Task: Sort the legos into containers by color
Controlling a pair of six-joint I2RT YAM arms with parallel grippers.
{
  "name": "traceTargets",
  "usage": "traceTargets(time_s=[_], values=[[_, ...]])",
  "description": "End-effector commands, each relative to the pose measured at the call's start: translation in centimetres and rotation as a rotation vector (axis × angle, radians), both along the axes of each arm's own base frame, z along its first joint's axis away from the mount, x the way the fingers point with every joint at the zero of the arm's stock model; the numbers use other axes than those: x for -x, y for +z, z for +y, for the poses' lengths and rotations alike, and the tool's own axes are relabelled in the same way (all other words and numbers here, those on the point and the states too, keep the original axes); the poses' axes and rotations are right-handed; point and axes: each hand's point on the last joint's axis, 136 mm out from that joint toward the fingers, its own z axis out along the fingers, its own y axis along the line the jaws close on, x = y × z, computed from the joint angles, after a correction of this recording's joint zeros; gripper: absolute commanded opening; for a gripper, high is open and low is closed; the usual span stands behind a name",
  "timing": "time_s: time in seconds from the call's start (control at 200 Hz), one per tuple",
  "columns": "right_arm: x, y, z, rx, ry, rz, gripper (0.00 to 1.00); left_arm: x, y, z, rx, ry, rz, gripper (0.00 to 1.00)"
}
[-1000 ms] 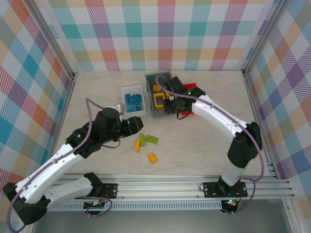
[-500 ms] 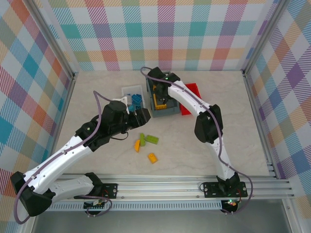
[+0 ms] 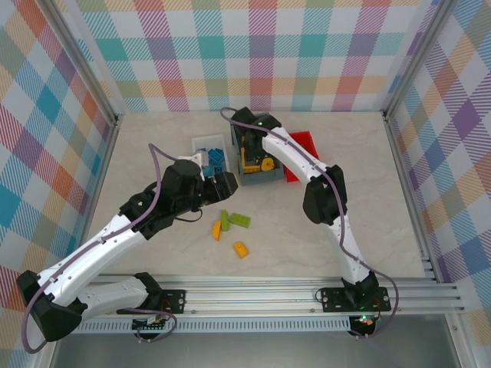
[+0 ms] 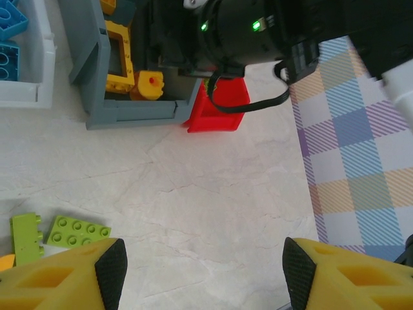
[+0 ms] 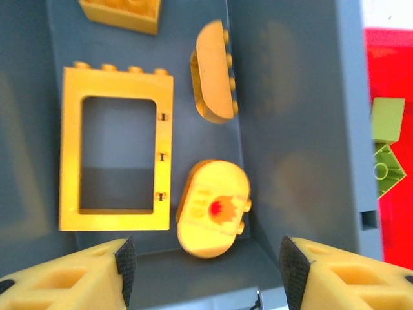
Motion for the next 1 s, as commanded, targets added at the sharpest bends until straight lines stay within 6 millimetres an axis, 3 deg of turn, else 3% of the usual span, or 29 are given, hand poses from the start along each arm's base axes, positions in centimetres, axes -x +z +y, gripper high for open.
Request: traceTargets(time_s=[0.0,0.135,0.285,0.37,0.465,0.6,0.68,0.805,0.995], values=[[1.5,9.6,0.5,-0.126,0.022,-0.136,0.61,0.4,-0.7,-0.1,-0.078,-0.035,0.007,0.67],[4.0,15.8,0.5,-0.24,0.08,-0.227,0.61,0.5,-3.0,-0.3,-0.253,-0.141,0.028,0.68],[9.3,18.7,-0.3,-0.434,0.19,-0.264,0.65,1.0,-6.2,-0.2,-0.519,-0.352,0.04,0.7],[13.6,18.5,-0.5,-0.566,0.297,-0.252,0.68,1.0,-8.0,0.1,-0.645,-0.455,0.041,0.72],[18.3,16.9,-1.3,-0.66,0.381,-0.19,0.7,0.7,-9.4,0.3,-0.736,-0.544,0.02,0.72],[24.6,14.5,-3.1,-0.772,0.441,-0.094,0.73,0.9,-10.4,-0.4,-0.784,-0.668,-0.021,0.72],[27.6,14.1,-4.3,-0.831,0.46,-0.058,0.75,0.9,-10.6,-0.5,-0.802,-0.706,-0.045,0.72],[30.2,13.8,-5.9,-0.886,0.43,-0.037,0.76,1.4,-11.1,-0.8,-0.813,-0.786,-0.066,0.72],[30.9,14.0,-6.8,-0.904,0.396,-0.043,0.76,1.3,-11.8,-0.2,-0.859,-0.795,-0.054,0.73]])
